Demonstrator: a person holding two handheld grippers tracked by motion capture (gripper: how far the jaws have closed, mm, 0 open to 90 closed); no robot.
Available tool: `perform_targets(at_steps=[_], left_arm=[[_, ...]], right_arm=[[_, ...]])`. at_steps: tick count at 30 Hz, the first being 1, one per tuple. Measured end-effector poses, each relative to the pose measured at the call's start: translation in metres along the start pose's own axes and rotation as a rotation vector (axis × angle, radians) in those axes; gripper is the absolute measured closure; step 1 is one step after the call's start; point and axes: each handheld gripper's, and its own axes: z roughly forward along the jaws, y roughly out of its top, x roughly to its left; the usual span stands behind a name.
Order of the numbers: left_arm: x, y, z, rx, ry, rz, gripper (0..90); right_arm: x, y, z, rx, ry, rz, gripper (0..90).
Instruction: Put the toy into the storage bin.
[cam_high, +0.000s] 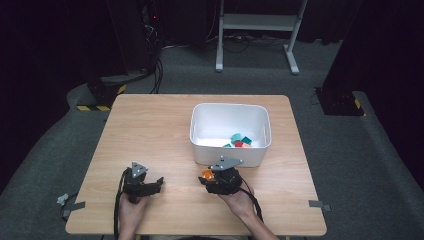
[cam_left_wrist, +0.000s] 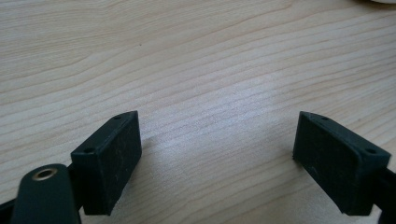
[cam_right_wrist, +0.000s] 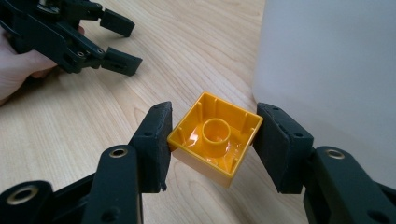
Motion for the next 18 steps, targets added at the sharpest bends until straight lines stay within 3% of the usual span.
perform_targets(at_steps=[9, 18], left_arm=[[0.0, 0.0, 0.0, 0.0, 0.0, 0.0, 15.4], [0.0, 0.0, 0.0, 0.0, 0.0, 0.0, 15.4]], right_arm=[[-0.003, 0.007, -0.02, -0.03, -0.012, -0.007, 48.4], [-0.008, 0.016, -0.039, -0.053, 0.005, 0.002, 48.4]])
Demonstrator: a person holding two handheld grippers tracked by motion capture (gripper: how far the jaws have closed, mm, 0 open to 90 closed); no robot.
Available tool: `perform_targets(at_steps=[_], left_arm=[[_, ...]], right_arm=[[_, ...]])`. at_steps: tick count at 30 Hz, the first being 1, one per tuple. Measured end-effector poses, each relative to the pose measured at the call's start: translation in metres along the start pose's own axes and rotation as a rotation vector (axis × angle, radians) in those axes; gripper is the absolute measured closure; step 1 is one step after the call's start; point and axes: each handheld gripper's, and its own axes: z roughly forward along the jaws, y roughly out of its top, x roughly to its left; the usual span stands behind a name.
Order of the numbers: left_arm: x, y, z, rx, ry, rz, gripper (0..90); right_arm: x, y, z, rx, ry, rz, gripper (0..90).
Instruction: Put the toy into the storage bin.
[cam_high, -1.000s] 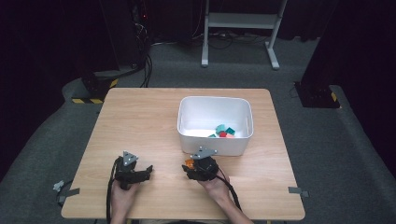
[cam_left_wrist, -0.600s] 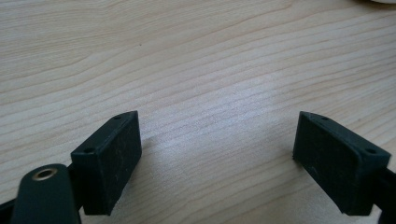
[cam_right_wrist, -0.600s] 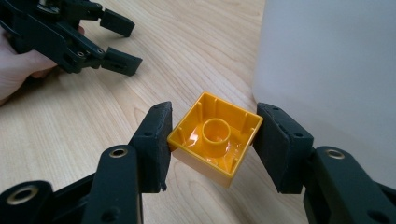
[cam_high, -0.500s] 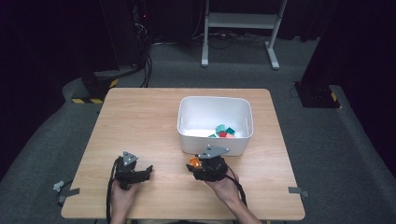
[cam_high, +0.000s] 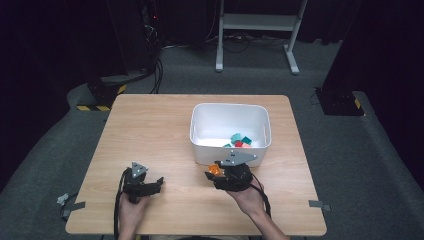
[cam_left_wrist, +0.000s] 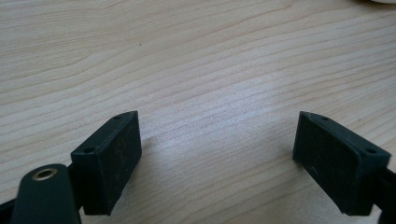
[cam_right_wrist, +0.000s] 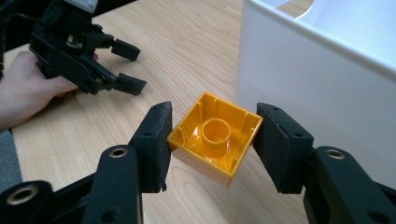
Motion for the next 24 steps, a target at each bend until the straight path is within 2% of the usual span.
perform_targets(at_steps=[14, 24], left_arm=[[0.0, 0.0, 0.0, 0.0, 0.0, 0.0, 15.4], [0.0, 0.0, 0.0, 0.001, 0.0, 0.001, 15.4]], right_arm=[[-0.009, 0.022, -0.025, -0.03, 0.041, 0.011, 48.4], [-0.013, 0.037, -0.032, -0.054, 0.046, 0.002, 48.4]])
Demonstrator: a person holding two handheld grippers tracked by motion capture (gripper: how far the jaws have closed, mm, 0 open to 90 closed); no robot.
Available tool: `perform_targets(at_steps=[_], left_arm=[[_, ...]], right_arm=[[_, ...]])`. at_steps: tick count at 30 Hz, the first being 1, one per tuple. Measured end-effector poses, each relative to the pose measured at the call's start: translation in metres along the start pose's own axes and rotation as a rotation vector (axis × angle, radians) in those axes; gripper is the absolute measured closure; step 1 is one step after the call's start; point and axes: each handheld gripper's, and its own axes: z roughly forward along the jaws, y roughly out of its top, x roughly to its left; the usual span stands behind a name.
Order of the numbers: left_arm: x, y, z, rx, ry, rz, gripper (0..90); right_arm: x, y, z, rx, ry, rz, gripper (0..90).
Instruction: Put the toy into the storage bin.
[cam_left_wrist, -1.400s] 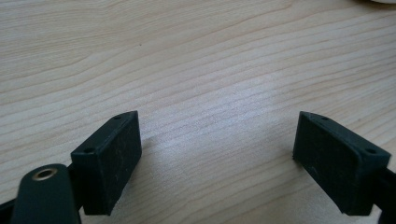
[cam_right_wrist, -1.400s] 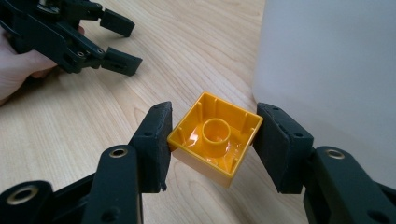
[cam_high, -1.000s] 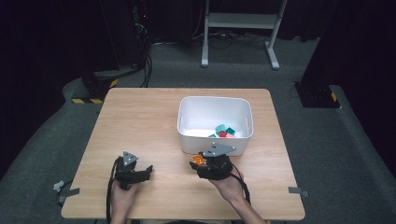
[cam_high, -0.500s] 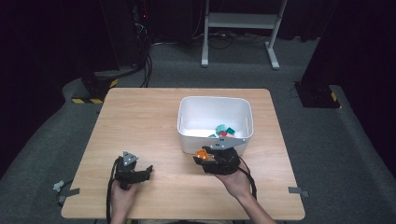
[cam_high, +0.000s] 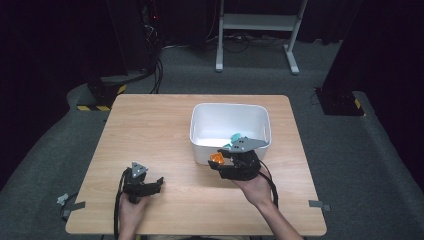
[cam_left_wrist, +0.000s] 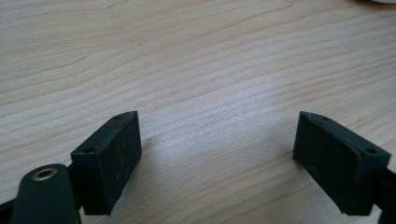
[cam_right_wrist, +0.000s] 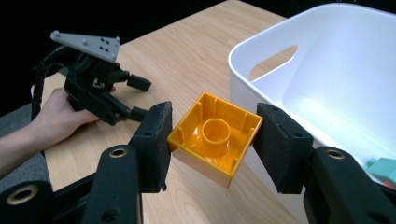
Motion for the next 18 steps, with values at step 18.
perform_targets(at_steps=[18], left_arm=[[0.0, 0.0, 0.0, 0.0, 0.0, -0.001, 15.4]], right_arm=[[-0.028, 0.028, -0.011, -0.029, -0.027, 0.042, 48.4]])
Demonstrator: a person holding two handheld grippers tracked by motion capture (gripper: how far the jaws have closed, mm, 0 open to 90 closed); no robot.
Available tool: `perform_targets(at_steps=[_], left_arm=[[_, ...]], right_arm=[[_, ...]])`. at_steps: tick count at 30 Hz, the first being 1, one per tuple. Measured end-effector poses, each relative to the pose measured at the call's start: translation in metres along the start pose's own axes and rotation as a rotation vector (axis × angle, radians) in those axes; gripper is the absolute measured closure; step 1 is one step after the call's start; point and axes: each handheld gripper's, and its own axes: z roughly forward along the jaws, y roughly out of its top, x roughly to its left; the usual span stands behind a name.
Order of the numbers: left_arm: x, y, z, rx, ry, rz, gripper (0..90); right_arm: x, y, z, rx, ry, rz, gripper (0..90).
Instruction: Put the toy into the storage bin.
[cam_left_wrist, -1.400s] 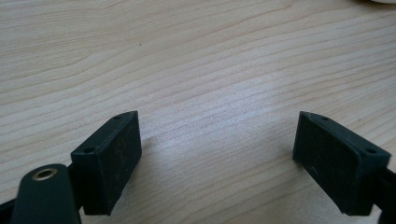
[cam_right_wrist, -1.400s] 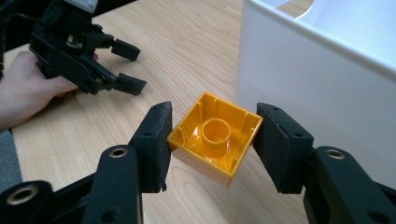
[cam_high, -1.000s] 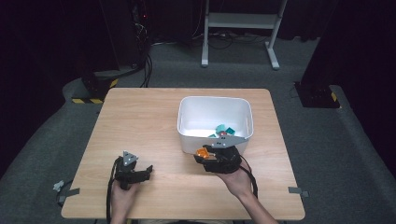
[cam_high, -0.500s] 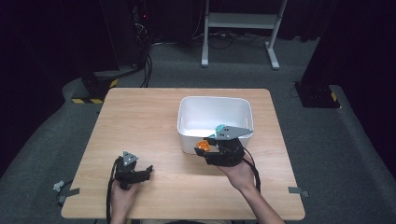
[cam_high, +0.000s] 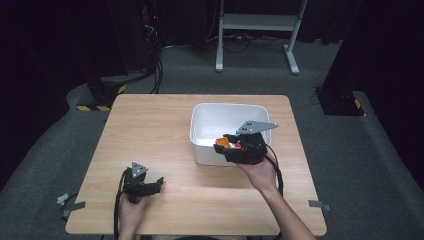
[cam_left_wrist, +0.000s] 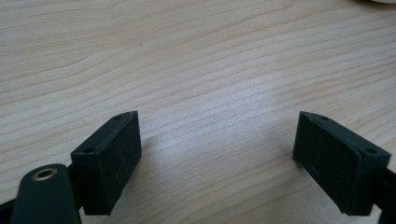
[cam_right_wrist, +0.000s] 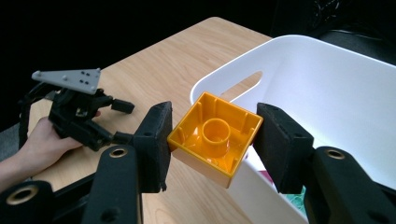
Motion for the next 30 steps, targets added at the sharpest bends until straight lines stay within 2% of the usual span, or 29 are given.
perform_targets(at_steps=[7, 12, 16, 21, 24, 30], left_arm=[[0.0, 0.0, 0.0, 0.0, 0.0, 0.001, 15.4], [0.0, 0.0, 0.0, 0.0, 0.0, 0.0, 15.5], [0.0, 0.0, 0.0, 0.0, 0.0, 0.0, 15.4], [0.0, 0.0, 0.0, 0.0, 0.0, 0.0, 15.4], [0.0, 0.0, 0.0, 0.0, 0.0, 0.001, 15.4], [0.0, 0.0, 0.0, 0.0, 0.0, 0.0, 15.4]], right_arm=[[-0.017, 0.004, 0.004, -0.008, -0.024, 0.035, 48.3], [-0.031, 0.007, 0.014, 0.008, -0.056, 0.073, 48.3], [-0.042, 0.005, 0.023, 0.041, -0.079, 0.105, 47.8], [-0.054, 0.0, 0.034, 0.108, -0.103, 0.127, 44.2], [-0.057, -0.002, 0.036, 0.112, -0.123, 0.132, 42.4], [-0.056, -0.006, 0.032, 0.098, -0.13, 0.129, 42.6]])
